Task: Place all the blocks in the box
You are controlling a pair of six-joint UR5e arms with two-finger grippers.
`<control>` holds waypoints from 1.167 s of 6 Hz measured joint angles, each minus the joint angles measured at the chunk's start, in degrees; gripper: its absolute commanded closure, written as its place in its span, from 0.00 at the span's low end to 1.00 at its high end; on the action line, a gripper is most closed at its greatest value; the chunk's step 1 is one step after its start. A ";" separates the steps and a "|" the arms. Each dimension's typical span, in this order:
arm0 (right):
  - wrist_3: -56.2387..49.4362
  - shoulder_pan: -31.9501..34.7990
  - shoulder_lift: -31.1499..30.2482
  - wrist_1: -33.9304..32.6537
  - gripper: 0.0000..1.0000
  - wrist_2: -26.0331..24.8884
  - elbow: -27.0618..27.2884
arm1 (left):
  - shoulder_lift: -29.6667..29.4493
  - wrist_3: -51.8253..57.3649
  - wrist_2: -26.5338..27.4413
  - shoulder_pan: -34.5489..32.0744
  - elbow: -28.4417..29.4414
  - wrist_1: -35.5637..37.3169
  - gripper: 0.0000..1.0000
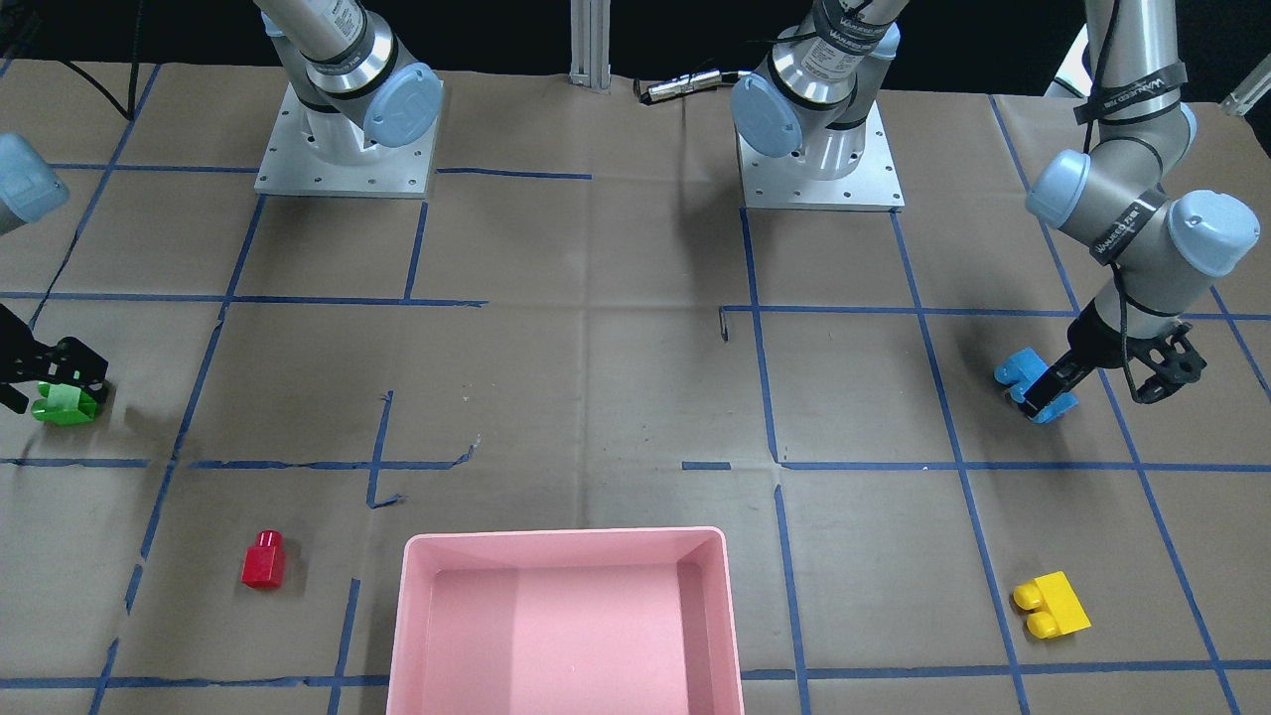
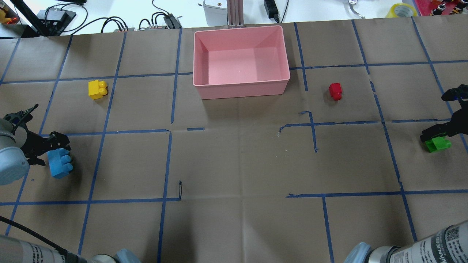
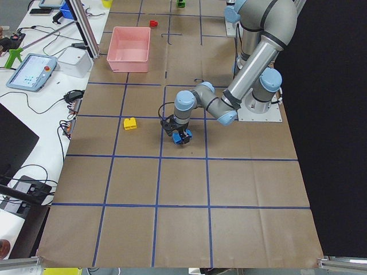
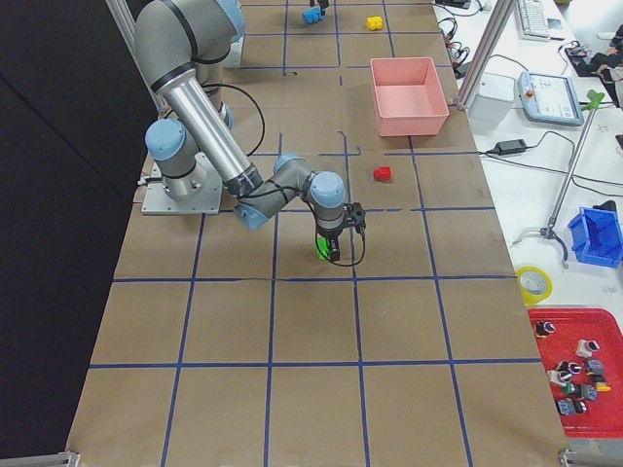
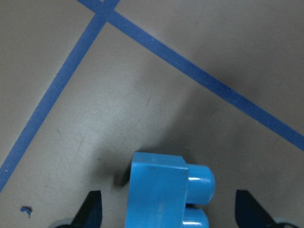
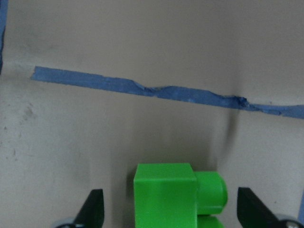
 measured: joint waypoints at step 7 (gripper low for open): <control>-5.84 -0.22 -2.37 4.77 0.94 -1.31 -2.31 | -1.93 0.41 0.30 0.08 -2.10 5.77 0.23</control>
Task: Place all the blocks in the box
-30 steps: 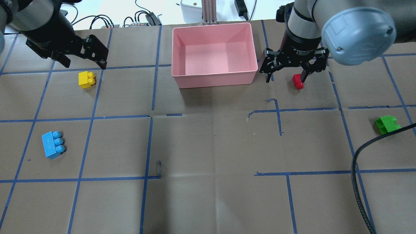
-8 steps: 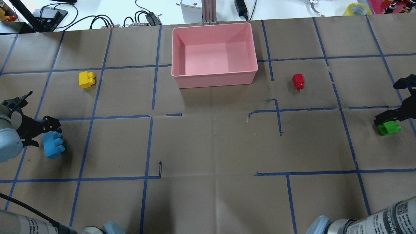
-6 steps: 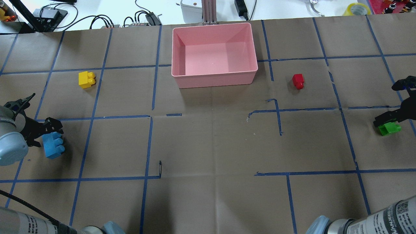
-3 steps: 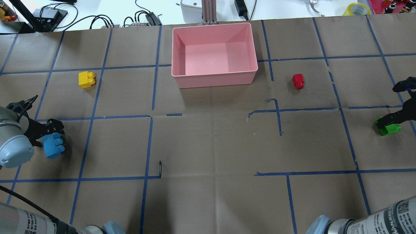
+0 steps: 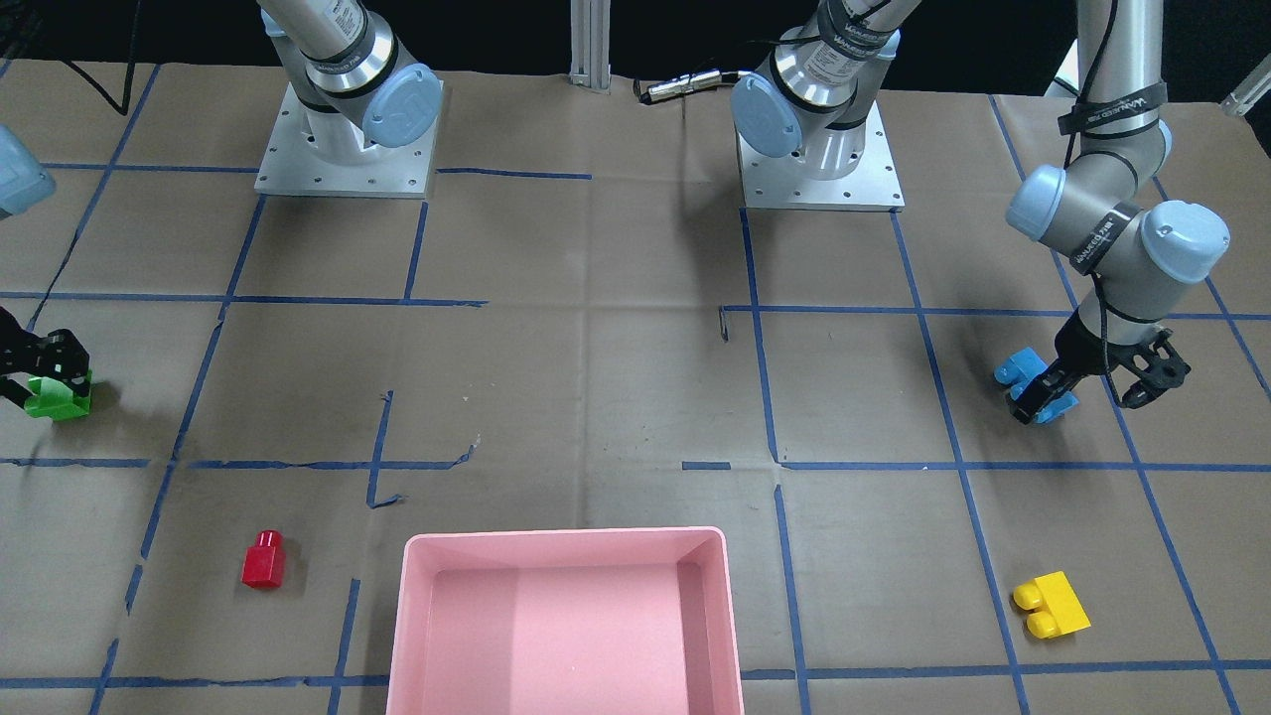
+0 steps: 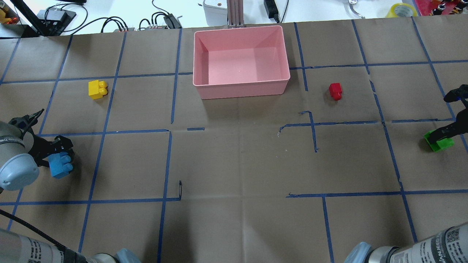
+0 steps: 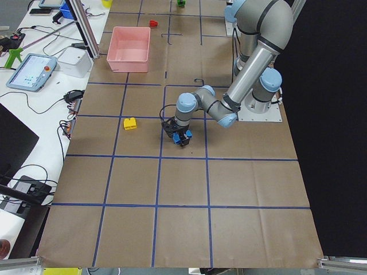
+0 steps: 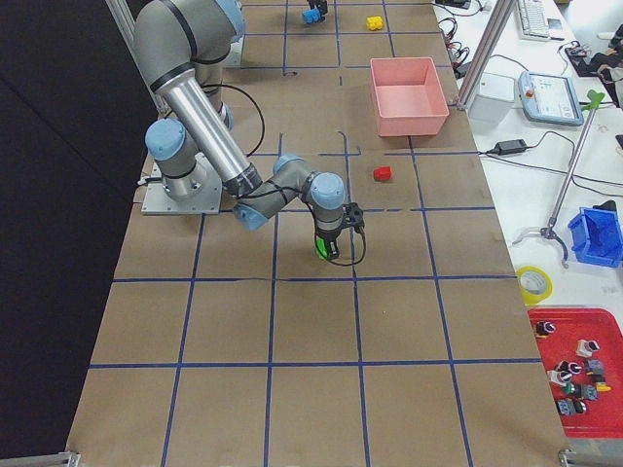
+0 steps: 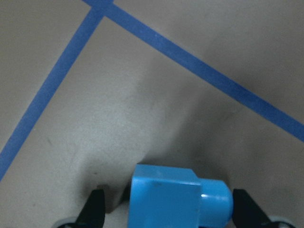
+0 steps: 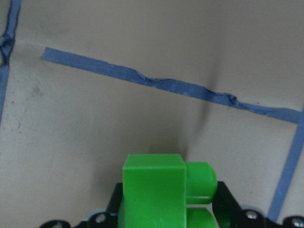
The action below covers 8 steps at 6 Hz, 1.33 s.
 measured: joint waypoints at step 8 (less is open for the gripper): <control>44.76 36.82 5.46 25.69 0.95 6.14 -42.45 | 4.21 0.08 -0.31 -0.21 0.42 -2.96 0.89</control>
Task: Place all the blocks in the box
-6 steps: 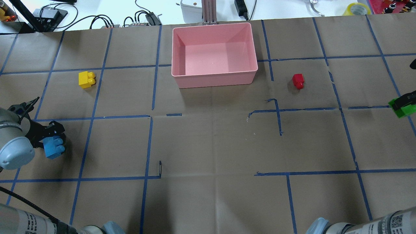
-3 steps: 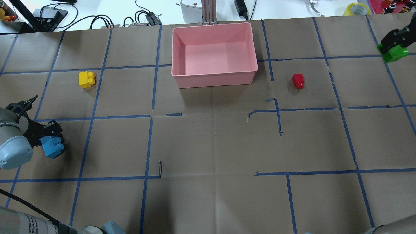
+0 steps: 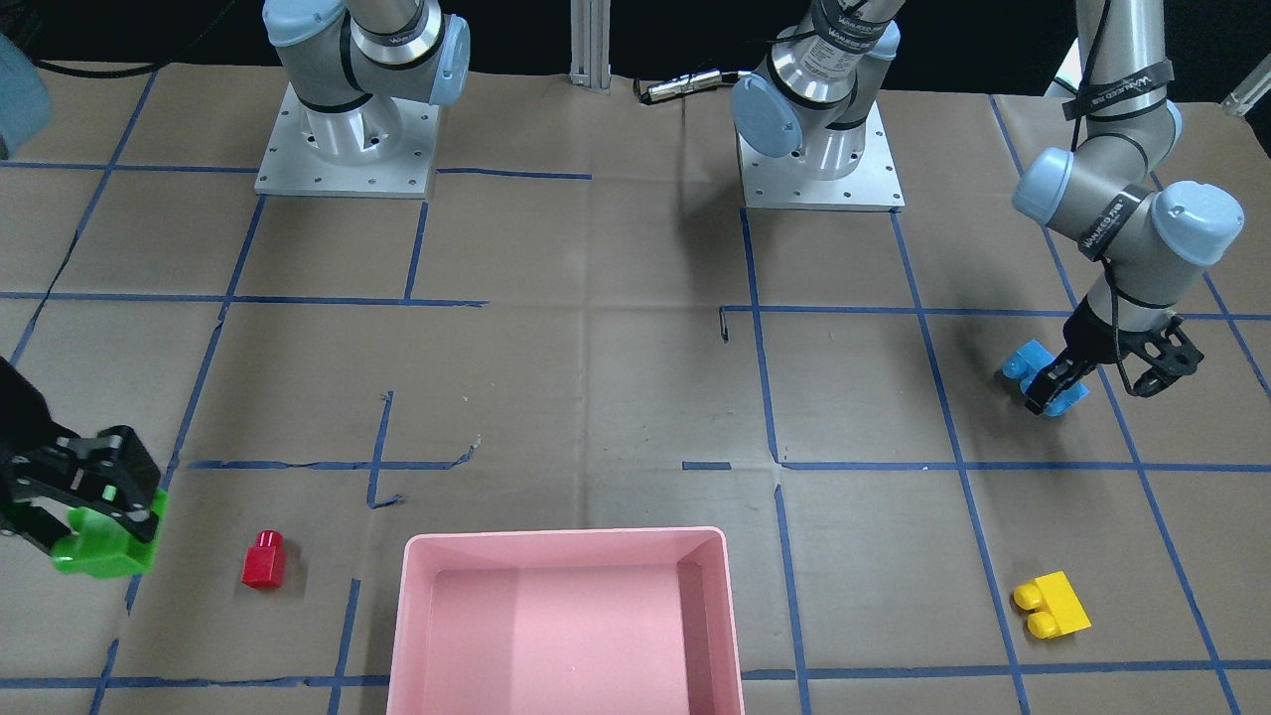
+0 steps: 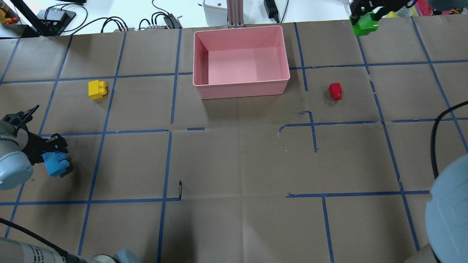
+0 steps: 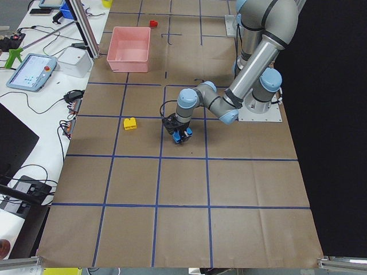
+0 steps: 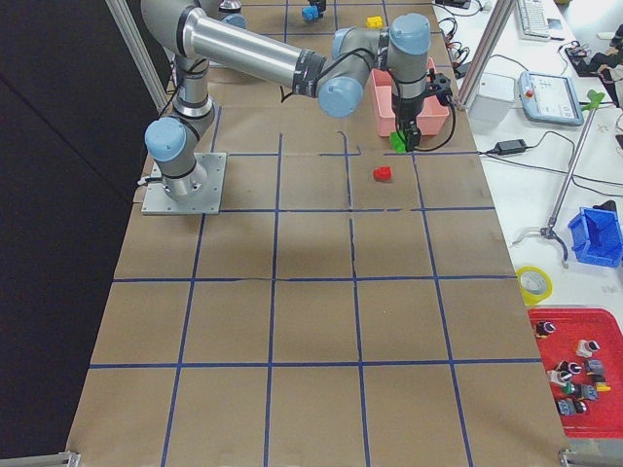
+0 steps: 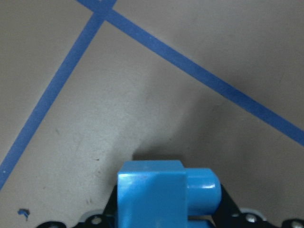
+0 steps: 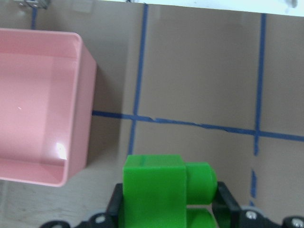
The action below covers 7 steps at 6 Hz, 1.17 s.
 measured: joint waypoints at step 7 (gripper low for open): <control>18.42 18.45 17.72 -16.68 0.00 2.74 -10.37 | 5.23 0.36 -1.21 -13.29 39.27 -50.71 0.89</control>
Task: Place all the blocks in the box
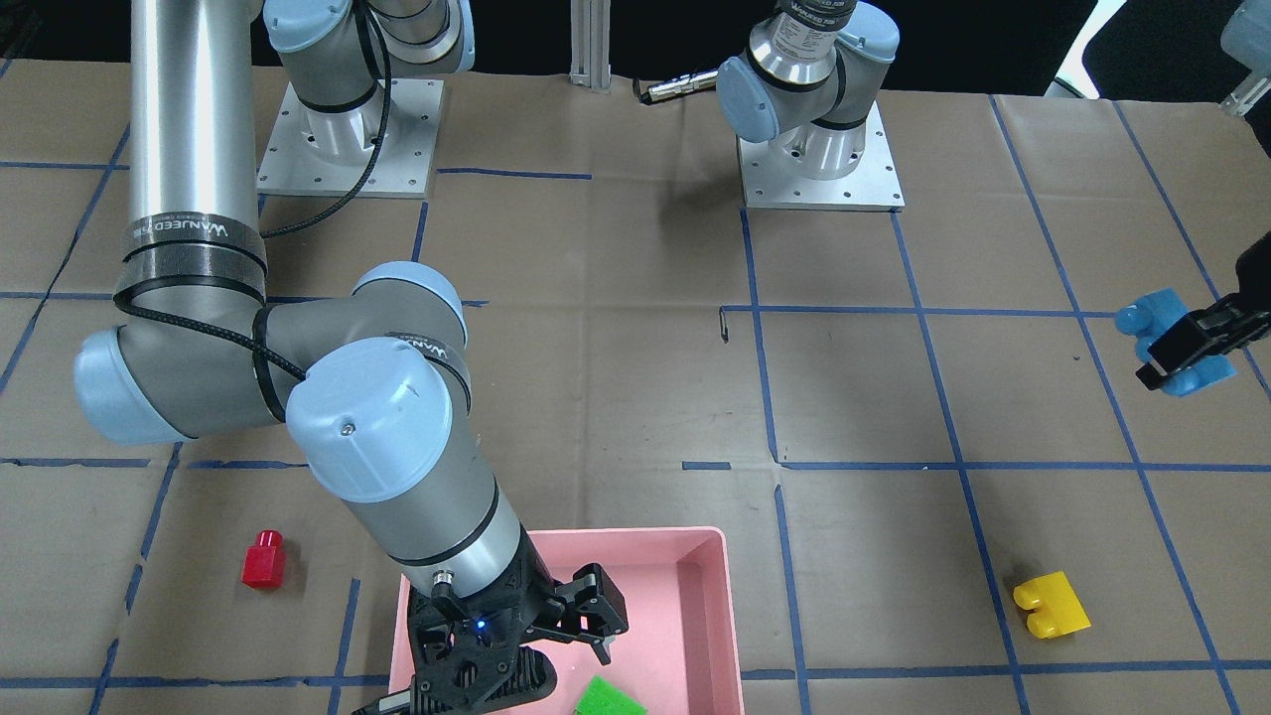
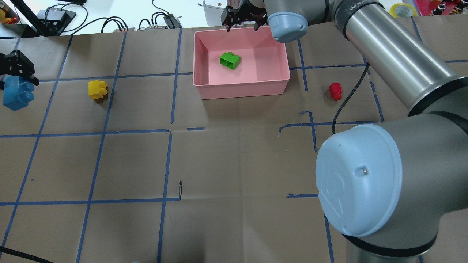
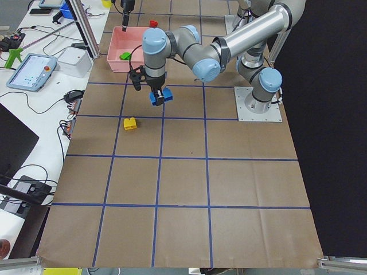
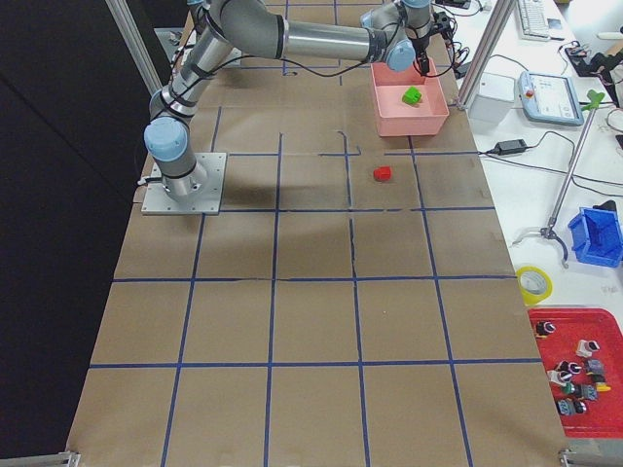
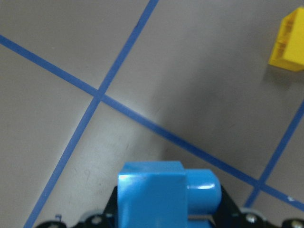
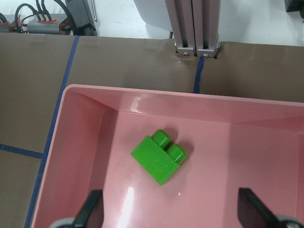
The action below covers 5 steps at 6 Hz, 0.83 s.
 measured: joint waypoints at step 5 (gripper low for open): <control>-14.73 -13.31 -14.57 21.87 0.01 -7.79 4.37 | -12.01 -9.31 0.26 -24.86 15.73 -0.65 0.90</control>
